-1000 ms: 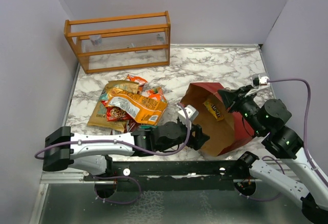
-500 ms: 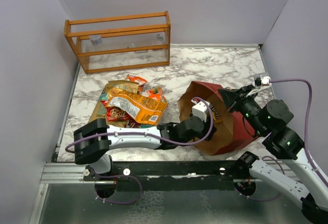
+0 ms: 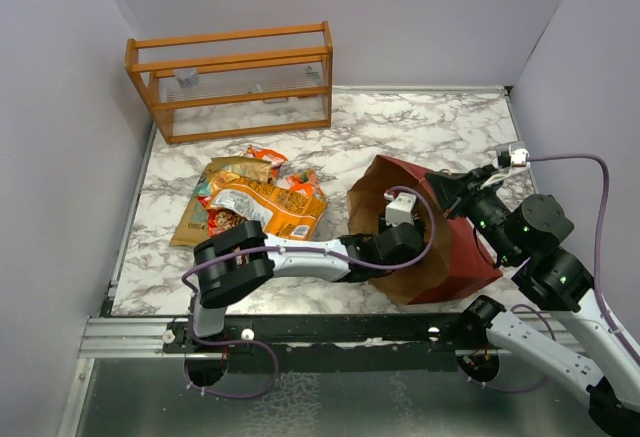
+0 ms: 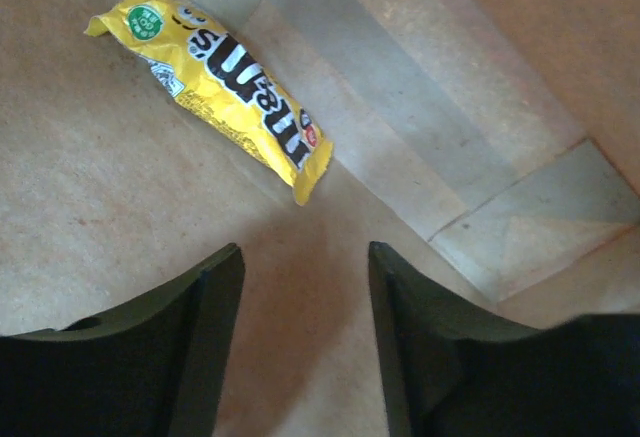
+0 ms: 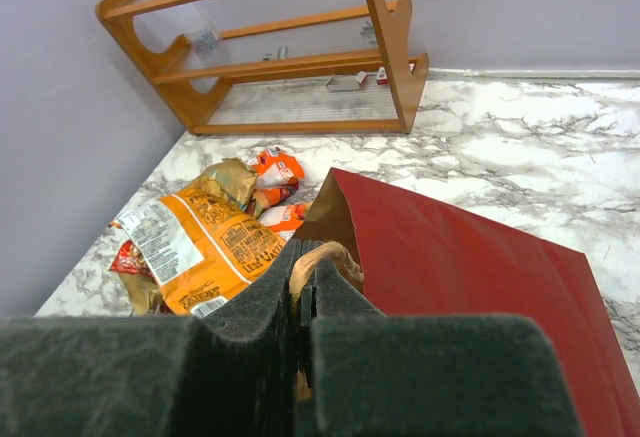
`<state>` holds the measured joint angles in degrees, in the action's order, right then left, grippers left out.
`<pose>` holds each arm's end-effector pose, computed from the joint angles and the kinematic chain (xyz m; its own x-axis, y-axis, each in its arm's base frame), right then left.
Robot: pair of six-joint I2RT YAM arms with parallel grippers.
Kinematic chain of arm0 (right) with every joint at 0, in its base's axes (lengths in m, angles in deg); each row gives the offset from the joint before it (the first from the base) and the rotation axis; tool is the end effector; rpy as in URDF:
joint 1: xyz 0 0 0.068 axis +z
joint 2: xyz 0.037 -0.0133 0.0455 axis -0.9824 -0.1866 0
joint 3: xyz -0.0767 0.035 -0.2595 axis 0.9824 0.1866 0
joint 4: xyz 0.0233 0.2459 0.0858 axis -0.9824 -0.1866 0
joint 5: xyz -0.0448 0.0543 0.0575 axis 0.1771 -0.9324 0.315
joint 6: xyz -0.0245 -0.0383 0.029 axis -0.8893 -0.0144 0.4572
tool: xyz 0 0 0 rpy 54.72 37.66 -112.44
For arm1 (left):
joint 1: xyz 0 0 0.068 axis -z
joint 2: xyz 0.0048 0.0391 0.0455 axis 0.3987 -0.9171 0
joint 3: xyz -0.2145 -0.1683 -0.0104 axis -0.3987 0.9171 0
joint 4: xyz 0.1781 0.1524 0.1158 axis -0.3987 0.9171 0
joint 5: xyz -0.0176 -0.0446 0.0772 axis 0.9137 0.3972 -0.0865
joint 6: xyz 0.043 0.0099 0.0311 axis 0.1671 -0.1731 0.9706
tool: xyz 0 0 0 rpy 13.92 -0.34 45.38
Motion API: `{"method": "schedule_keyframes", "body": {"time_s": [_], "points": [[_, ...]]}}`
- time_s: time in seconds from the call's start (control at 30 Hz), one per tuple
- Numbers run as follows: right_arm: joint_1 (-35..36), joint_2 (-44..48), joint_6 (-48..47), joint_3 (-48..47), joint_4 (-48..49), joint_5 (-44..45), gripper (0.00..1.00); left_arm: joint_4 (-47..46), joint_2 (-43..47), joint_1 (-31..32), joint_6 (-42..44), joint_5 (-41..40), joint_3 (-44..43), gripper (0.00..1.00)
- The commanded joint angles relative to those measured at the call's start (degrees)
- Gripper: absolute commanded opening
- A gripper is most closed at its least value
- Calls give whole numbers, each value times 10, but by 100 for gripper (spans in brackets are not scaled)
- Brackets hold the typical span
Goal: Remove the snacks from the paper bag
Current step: Take out the snack from the paper bag.
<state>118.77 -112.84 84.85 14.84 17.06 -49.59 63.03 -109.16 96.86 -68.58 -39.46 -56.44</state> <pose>0.0983 0.0717 0.3901 -0.1941 0.2891 -0.9374 -0.4274 0.8352 0.3461 0.1342 -0.3937 0.2038 -0.6406 -0.1095 -0.7600 0.4137 0.7846 -0.4617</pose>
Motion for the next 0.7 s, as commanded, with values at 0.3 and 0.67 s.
{"method": "schedule_keyframes", "body": {"time_s": [0.3,0.67], "points": [[-1,6,10,-14,19,-36,2,-95,-121,-24,54,-75,-79,86],[-1,19,19,-30,-4,-46,2,-78,-215,-47,76,-107,-158,78]]}}
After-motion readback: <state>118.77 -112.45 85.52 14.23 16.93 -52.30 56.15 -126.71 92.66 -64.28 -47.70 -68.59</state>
